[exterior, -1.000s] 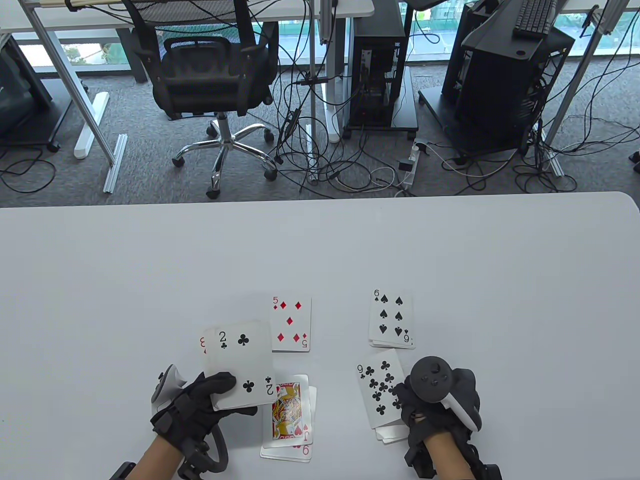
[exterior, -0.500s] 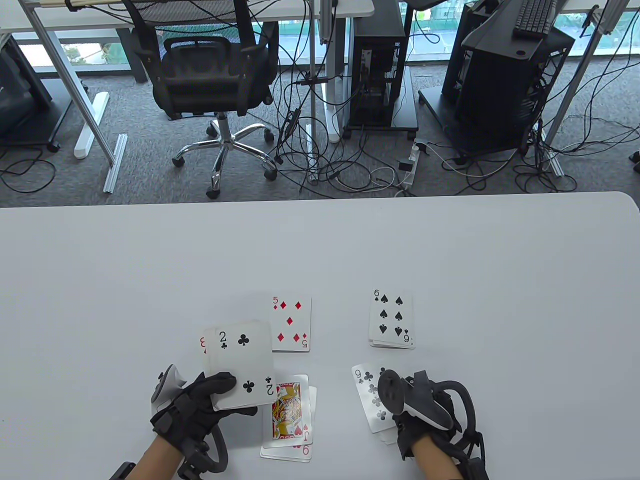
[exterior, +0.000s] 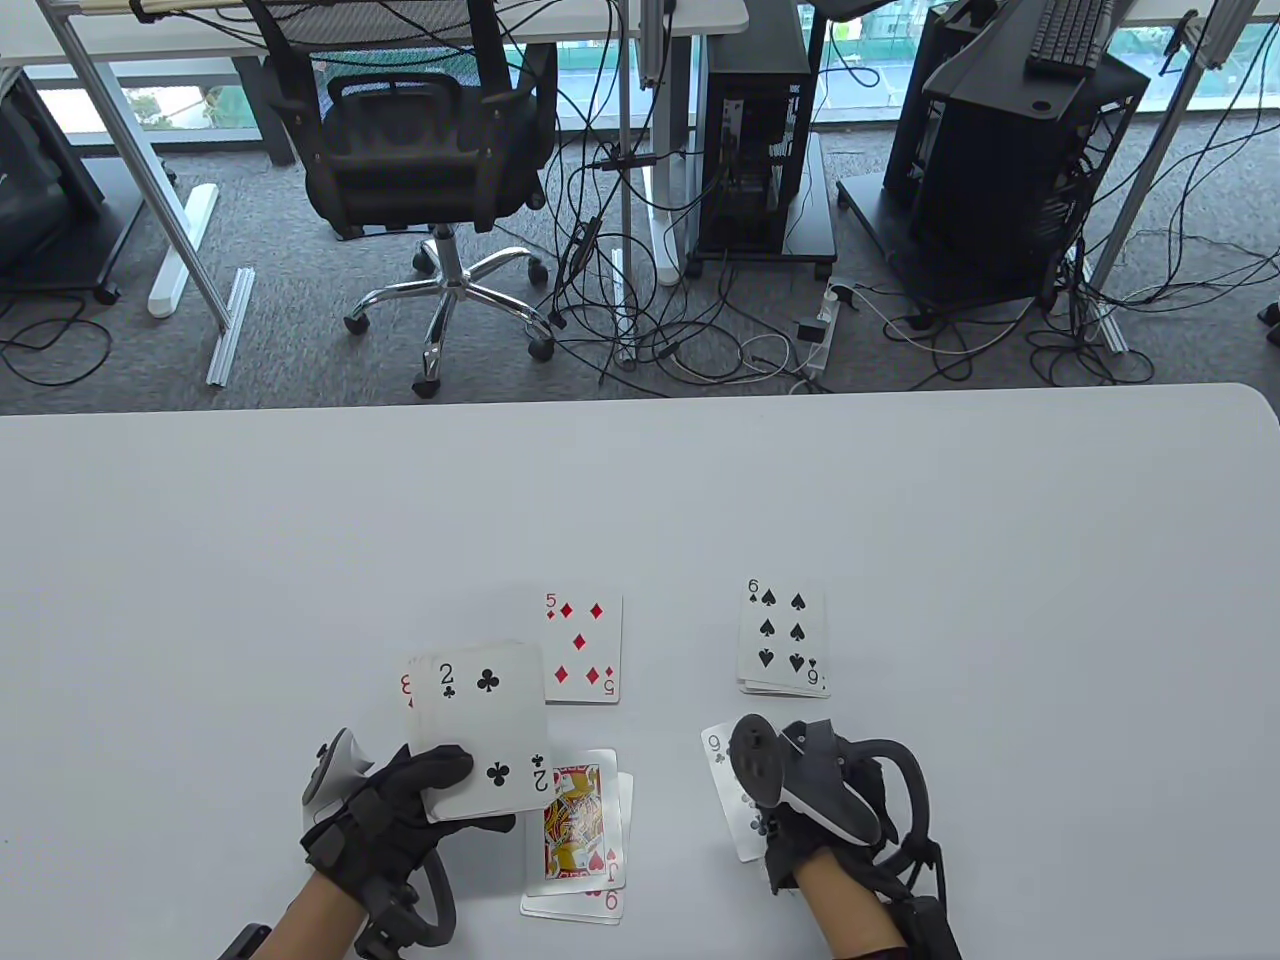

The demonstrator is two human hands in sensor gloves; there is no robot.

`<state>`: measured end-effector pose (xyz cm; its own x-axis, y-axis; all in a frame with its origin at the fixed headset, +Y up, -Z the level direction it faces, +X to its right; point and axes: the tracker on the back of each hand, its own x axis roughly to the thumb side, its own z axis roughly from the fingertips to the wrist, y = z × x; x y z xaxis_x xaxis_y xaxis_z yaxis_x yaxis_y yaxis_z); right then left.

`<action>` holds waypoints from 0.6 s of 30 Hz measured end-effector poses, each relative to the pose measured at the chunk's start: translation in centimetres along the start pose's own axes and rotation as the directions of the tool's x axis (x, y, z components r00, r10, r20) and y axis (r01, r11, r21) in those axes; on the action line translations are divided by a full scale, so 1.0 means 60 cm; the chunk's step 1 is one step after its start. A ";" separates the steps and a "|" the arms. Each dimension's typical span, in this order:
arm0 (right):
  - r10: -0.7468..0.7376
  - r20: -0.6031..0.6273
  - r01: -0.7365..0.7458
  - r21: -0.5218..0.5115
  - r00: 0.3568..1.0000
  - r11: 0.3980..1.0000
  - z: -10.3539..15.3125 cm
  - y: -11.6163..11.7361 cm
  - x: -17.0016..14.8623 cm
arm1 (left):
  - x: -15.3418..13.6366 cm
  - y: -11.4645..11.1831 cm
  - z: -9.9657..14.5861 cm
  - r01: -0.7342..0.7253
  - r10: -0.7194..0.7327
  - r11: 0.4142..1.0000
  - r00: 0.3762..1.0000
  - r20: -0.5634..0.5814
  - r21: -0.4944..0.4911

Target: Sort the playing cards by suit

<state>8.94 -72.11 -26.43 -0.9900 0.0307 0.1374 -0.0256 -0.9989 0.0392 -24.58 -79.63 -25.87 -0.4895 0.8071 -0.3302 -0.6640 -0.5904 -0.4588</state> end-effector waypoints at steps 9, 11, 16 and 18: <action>-0.487 0.377 0.552 -0.081 0.788 0.830 -0.014 -0.034 0.139 | 0.000 0.000 -0.001 0.006 -0.006 1.000 1.000 -0.002 -0.006; -0.546 0.405 0.608 -0.032 0.733 0.793 -0.017 -0.030 0.161 | 0.000 0.000 -0.001 0.006 -0.006 1.000 1.000 -0.002 -0.006; -0.614 0.418 0.660 0.042 0.670 0.750 -0.020 -0.016 0.208 | 0.000 0.001 -0.002 0.017 -0.017 1.000 1.000 -0.002 -0.011; -0.587 0.422 0.654 -0.019 0.691 0.756 -0.020 -0.012 0.214 | 0.001 0.002 -0.001 0.012 -0.012 1.000 1.000 0.003 -0.014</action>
<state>-3.91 -71.07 -25.89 -0.6109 0.6224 0.4893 -0.6692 -0.7362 0.1009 -24.63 -79.65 -25.99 -0.4832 0.8140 -0.3223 -0.6617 -0.5806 -0.4744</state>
